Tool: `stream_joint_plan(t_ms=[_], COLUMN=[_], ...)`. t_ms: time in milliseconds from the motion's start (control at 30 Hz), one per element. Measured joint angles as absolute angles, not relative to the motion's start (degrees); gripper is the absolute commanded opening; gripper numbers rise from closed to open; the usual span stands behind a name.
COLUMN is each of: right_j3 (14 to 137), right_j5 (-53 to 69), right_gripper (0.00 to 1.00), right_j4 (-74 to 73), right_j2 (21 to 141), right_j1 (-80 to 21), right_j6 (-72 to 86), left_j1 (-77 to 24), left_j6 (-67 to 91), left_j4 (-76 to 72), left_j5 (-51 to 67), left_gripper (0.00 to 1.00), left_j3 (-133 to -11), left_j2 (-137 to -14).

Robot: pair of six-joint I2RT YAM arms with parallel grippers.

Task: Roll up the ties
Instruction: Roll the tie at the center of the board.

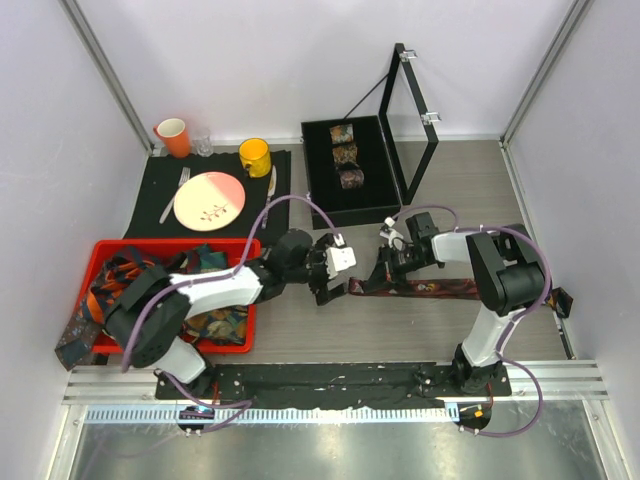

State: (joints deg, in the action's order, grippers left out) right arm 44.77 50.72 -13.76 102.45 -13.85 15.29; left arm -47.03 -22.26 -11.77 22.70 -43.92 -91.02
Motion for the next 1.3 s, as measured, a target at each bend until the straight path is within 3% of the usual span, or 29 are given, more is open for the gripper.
stream_joint_plan(t_ms=[167, 600, 833, 1000, 1167, 1300], right_j3=[45.6, 46.8, 47.2, 47.2, 47.2, 47.2], right_j5=[50.8, 51.4, 51.7, 51.7, 51.7, 51.7], right_gripper=[0.01, 0.01, 0.01, 0.01, 0.01, 0.01], right_j4=[-15.1, -17.0, -17.5, -17.5, -17.6, -17.6], right_j2=[102.9, 103.9, 104.3, 104.3, 104.3, 104.3], right_j1=[-13.8, -13.7, -13.6, -13.6, -13.5, -13.5], right_j6=[14.2, 12.3, 12.1, 12.1, 12.1, 12.1], left_j1=[-46.9, -47.3, -47.9, -48.2, -48.5, -48.7], left_j6=[-24.3, -31.4, -34.0, -35.0, -35.4, -36.0], left_j4=[-9.7, -1.1, -0.3, -0.3, 0.4, 1.4], left_j5=[25.2, 33.4, 33.7, 33.9, 33.9, 33.6], left_gripper=[0.98, 0.84, 0.67, 0.64, 0.52, 0.34], left_j3=[-46.0, -55.6, -58.5, -59.5, -59.9, -59.9], left_j2=[-85.0, -101.6, -104.1, -105.3, -106.4, -106.5])
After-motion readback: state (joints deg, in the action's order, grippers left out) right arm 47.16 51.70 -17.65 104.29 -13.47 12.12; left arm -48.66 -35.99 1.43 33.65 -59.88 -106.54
